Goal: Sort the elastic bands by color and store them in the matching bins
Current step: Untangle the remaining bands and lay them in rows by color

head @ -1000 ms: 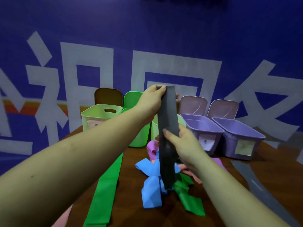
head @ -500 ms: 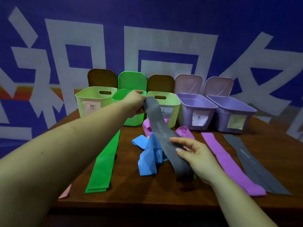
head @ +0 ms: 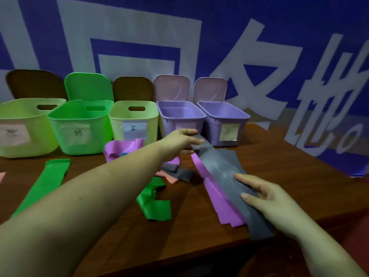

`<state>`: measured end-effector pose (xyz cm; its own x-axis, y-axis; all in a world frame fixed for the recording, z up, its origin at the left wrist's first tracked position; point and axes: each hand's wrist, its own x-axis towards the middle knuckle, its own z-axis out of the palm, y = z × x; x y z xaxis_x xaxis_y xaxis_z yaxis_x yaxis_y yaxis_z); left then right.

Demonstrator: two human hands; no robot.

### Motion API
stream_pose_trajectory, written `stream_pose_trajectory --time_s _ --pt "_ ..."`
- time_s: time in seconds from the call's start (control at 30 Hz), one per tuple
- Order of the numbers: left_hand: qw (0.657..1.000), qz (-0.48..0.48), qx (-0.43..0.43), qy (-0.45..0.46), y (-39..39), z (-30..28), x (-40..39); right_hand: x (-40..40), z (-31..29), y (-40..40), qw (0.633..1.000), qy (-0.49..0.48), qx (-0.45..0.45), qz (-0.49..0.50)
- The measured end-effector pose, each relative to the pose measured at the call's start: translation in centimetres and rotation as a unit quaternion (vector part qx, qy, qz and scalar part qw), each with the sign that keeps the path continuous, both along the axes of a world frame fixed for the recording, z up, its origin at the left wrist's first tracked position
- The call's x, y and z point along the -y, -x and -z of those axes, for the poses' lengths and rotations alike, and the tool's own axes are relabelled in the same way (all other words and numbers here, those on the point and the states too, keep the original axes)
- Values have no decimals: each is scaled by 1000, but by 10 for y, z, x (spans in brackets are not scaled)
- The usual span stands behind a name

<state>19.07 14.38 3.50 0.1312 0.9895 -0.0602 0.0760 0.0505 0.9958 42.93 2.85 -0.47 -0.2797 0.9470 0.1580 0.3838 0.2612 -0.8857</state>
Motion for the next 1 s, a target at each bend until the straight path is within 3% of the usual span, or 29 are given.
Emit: stream_pose_trajectory --time_s 0.13,0.3,0.4,0.57,0.7,0.8,0.87,1.0 --pt "952 31 -287 -100 -41 21 -27 -23 8 -32 999 16 40 30" --pt "821 32 -511 -253 -73 25 -58 -48 14 -47 992 106 -27 61" --pt "784 34 -563 -259 -87 29 -79 -63 18 -51 987 138 -40 78" --pt "760 77 -611 -208 -110 47 -98 -73 35 -56 987 32 136 82" --pt "744 100 -635 -179 -124 64 -103 -62 45 -51 977 -30 185 107" --pt "739 126 -647 -136 -127 72 -106 -56 51 -47 931 -53 333 136" --pt "737 123 -652 -124 -128 72 -105 -57 54 -50 914 -27 379 145" --pt "711 64 -653 -252 -128 69 -97 -58 54 -53 923 37 365 115"
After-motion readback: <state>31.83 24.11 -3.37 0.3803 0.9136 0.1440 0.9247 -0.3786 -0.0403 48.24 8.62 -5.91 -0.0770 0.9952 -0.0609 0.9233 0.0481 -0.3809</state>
